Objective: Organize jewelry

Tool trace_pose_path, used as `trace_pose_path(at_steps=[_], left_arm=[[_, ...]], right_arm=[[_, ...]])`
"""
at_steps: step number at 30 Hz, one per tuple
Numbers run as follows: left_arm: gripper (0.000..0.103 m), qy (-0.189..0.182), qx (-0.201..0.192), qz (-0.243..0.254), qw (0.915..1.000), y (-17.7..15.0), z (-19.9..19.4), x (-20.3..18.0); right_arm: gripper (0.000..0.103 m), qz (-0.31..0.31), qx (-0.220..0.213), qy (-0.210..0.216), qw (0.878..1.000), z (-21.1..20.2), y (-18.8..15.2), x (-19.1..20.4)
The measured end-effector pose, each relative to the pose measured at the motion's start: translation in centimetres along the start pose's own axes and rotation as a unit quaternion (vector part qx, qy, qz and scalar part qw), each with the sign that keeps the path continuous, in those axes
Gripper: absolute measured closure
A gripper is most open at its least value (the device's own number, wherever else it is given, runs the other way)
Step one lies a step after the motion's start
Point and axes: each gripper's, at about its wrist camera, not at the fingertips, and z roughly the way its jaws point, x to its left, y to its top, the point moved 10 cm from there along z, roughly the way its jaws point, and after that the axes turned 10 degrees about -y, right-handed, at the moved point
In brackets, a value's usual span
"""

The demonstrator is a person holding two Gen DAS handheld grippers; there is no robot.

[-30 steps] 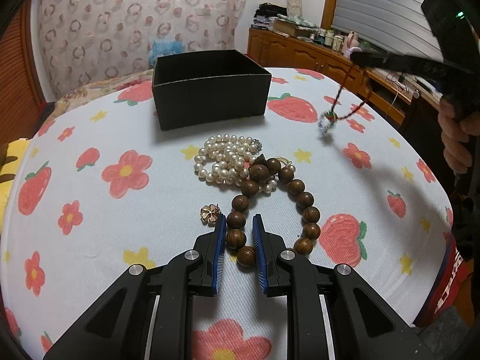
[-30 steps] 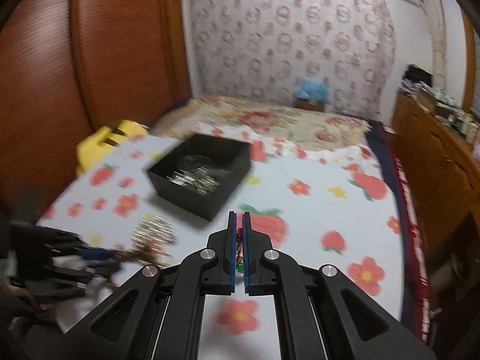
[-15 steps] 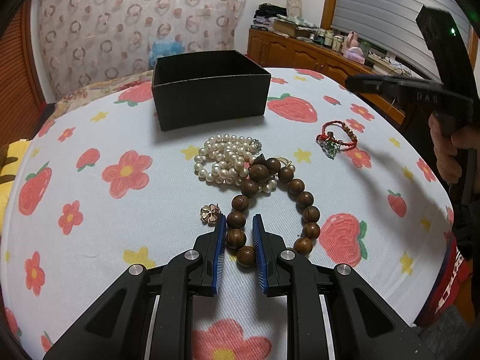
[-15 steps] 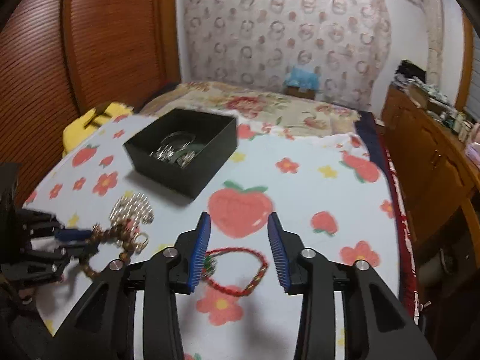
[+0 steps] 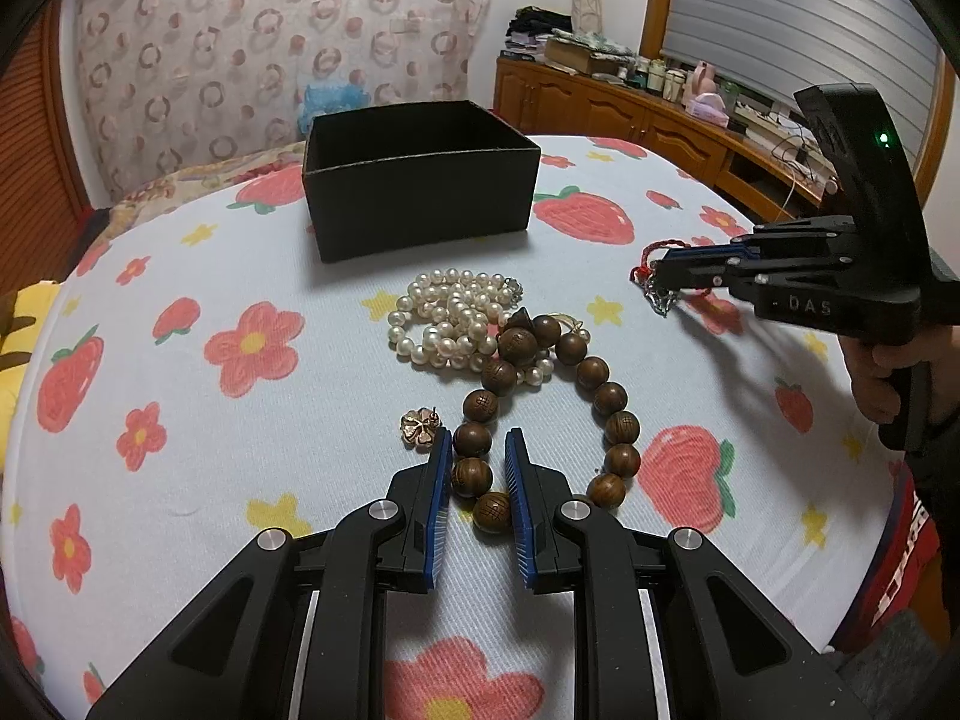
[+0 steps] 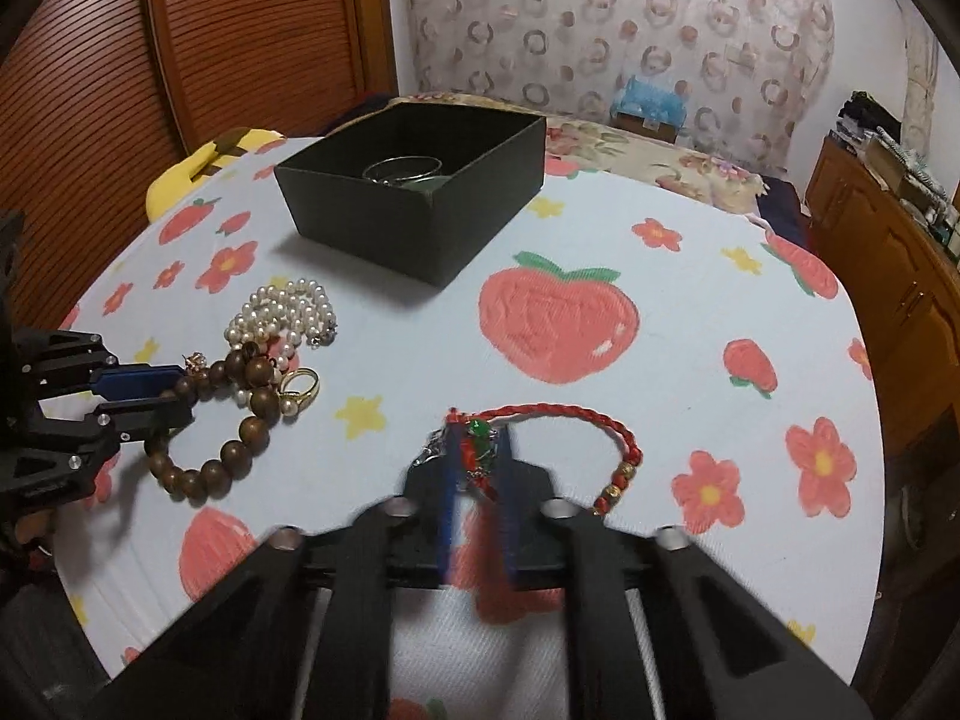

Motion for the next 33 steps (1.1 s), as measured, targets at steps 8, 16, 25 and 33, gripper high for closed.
trace_pose_path(at_steps=[8,16,25,33], left_arm=[[0.086,0.000,0.000,0.000,1.0000,0.0,0.0,0.0],[0.086,0.000,0.000,0.000,1.0000,0.1,0.0,0.0],[0.086,0.001,0.000,0.001,1.0000,0.1,0.0,-0.1],[0.086,0.002,0.000,0.003,1.0000,0.1,0.0,-0.1]], right_arm=[[0.099,0.015,-0.021,0.005,1.000,-1.3,0.9,-0.7],[0.099,0.028,-0.027,-0.007,0.999,-1.8,1.3,-1.9],[0.099,0.066,-0.026,-0.052,0.996,-1.2,-0.1,-5.7],[0.099,0.068,-0.078,-0.010,0.995,-4.7,2.0,-4.6]])
